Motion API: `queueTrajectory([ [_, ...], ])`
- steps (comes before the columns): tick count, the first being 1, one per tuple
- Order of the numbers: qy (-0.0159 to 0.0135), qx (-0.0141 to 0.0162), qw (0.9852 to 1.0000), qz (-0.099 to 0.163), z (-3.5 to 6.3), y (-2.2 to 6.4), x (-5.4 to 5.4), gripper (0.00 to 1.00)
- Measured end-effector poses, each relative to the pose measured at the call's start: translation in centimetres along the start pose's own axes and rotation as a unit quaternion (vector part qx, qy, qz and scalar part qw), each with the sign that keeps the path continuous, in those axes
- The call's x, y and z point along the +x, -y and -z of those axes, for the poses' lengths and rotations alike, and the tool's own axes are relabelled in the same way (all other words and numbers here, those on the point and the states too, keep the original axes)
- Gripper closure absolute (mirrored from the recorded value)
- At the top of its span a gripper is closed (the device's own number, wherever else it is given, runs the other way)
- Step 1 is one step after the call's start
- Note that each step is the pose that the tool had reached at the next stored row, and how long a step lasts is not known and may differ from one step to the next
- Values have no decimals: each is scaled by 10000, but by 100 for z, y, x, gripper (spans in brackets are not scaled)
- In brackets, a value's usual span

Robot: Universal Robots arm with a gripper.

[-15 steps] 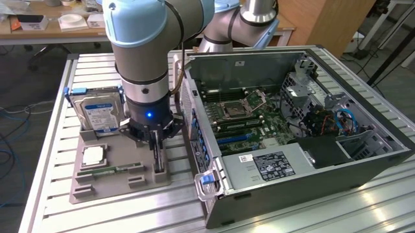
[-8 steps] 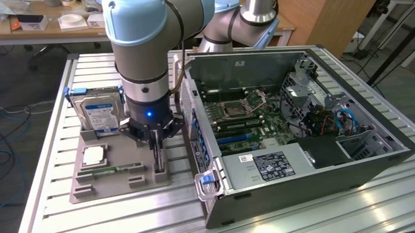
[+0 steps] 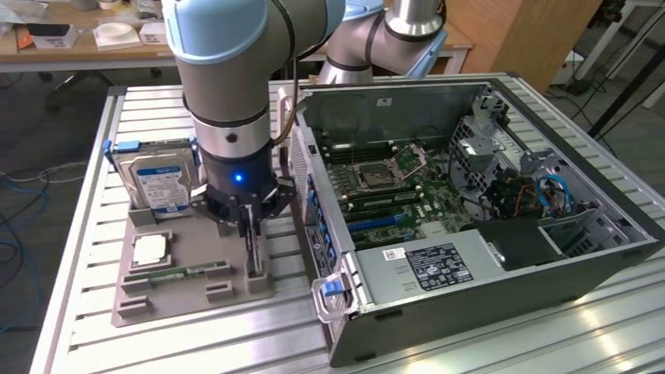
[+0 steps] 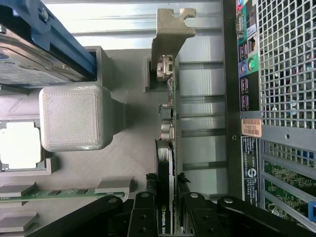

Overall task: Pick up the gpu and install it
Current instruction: 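Pick up the gpu and move the gpu toward the slot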

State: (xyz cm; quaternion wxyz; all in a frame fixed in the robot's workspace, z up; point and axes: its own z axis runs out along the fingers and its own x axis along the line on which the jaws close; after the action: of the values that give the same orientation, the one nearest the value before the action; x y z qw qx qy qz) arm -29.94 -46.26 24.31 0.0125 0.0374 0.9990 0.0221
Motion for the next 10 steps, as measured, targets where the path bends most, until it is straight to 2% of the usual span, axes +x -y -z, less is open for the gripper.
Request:
queueTrajectory([
  [10, 0, 0, 10000, 0, 23, -1, -1, 74],
])
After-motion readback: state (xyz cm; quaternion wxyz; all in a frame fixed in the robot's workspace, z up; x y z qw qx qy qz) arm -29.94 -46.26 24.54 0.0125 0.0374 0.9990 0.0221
